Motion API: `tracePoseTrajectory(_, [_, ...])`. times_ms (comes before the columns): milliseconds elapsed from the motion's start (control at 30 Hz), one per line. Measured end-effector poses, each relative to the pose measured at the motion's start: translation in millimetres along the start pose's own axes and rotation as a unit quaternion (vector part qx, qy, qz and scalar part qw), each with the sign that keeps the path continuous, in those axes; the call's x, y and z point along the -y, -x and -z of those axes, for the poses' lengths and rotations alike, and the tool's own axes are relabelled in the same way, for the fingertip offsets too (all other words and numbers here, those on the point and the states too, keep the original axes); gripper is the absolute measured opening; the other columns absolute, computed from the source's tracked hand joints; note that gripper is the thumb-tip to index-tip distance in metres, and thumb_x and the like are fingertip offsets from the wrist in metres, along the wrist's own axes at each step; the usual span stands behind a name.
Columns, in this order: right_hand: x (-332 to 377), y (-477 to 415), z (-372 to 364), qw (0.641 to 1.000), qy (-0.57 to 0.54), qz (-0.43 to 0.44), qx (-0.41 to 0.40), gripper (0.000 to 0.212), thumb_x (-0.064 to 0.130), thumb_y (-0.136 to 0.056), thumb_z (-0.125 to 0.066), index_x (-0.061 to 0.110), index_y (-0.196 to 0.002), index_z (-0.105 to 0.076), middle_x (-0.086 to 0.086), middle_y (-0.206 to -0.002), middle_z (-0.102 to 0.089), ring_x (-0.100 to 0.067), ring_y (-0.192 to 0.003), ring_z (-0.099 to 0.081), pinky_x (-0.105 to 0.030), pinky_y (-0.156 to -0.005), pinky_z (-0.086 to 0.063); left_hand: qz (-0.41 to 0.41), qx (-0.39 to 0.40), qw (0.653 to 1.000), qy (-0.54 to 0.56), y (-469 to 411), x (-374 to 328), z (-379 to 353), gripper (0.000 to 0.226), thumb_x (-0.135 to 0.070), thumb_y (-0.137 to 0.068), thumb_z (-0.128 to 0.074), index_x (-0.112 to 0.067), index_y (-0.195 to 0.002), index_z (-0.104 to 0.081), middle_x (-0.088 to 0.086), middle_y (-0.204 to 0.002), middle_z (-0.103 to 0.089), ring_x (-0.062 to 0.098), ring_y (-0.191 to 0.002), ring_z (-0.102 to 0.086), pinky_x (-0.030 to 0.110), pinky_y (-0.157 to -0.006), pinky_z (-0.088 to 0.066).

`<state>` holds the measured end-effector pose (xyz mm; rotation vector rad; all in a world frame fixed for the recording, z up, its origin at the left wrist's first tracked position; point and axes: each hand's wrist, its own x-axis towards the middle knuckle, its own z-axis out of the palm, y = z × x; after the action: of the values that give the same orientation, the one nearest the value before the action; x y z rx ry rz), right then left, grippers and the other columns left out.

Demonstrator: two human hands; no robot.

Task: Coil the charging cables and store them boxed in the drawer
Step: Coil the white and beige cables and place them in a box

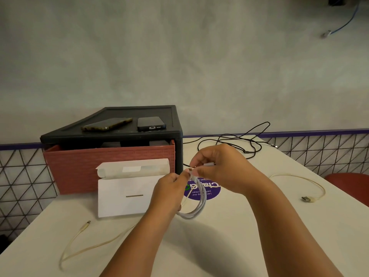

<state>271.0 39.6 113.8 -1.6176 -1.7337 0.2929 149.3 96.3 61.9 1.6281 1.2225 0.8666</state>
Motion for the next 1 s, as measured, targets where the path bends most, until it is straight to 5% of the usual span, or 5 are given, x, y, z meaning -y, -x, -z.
tracePoseTrajectory(367, [-16.1,-3.4,-12.0,0.987,-0.151,-0.055,-0.012,0.013,0.029,-0.089,-0.057,0.023,-0.101,-0.055,0.008,-0.076,-0.066,0.000,-0.062,-0.062,-0.009,-0.057,-0.048,-0.023,0.016,1.000,0.015,1.2,5.7,-10.4,0.024,-0.031,-0.097,-0.045,-0.012,-0.094,-0.058,-0.003,-0.070,-0.047,0.012,-0.060,-0.041,0.027,-0.058,-0.037])
tracePoseTrajectory(600, [-17.4,-2.7,-10.6,0.994,-0.097,-0.042,0.038,0.020,0.015,-0.091,-0.057,0.034,-0.087,-0.055,0.003,-0.088,-0.063,-0.014,-0.085,-0.060,-0.035,-0.085,-0.051,0.018,0.026,0.996,0.083,-7.4,11.4,-9.8,0.022,-0.024,-0.097,-0.048,-0.005,-0.097,-0.059,0.020,-0.081,-0.046,0.029,-0.065,-0.047,0.025,-0.048,-0.031])
tracePoseTrajectory(733, [-16.1,-4.0,-8.7,0.995,-0.087,-0.041,-0.008,0.012,0.019,-0.089,-0.060,0.027,-0.083,-0.055,0.004,-0.080,-0.063,-0.016,-0.081,-0.064,-0.038,-0.082,-0.056,0.019,0.041,0.993,0.109,-5.2,9.9,-11.5,0.022,-0.027,-0.097,-0.048,-0.007,-0.092,-0.057,0.002,-0.063,-0.042,0.015,-0.053,-0.038,0.024,-0.048,-0.030])
tracePoseTrajectory(833, [-14.7,-3.2,-5.8,0.994,-0.097,-0.047,-0.022,0.009,0.025,-0.086,-0.064,0.018,-0.085,-0.059,-0.001,-0.076,-0.066,-0.014,-0.069,-0.064,-0.035,-0.075,-0.056,0.036,0.038,0.991,0.124,-4.6,8.6,-11.1,0.025,-0.027,-0.096,-0.049,-0.005,-0.101,-0.058,0.014,-0.068,-0.045,0.024,-0.060,-0.053,0.023,-0.044,-0.031])
tracePoseTrajectory(1000, [-10.5,-1.1,-3.0,0.990,-0.129,-0.046,-0.025,0.004,0.026,-0.089,-0.060,0.024,-0.085,-0.059,0.006,-0.067,-0.061,-0.008,-0.063,-0.059,-0.033,-0.076,-0.056,0.074,-0.018,0.979,0.189,-13.3,8.1,2.5,0.029,-0.031,-0.097,-0.047,-0.009,-0.087,-0.062,0.002,-0.058,-0.038,0.012,-0.044,-0.029,0.023,-0.047,-0.027])
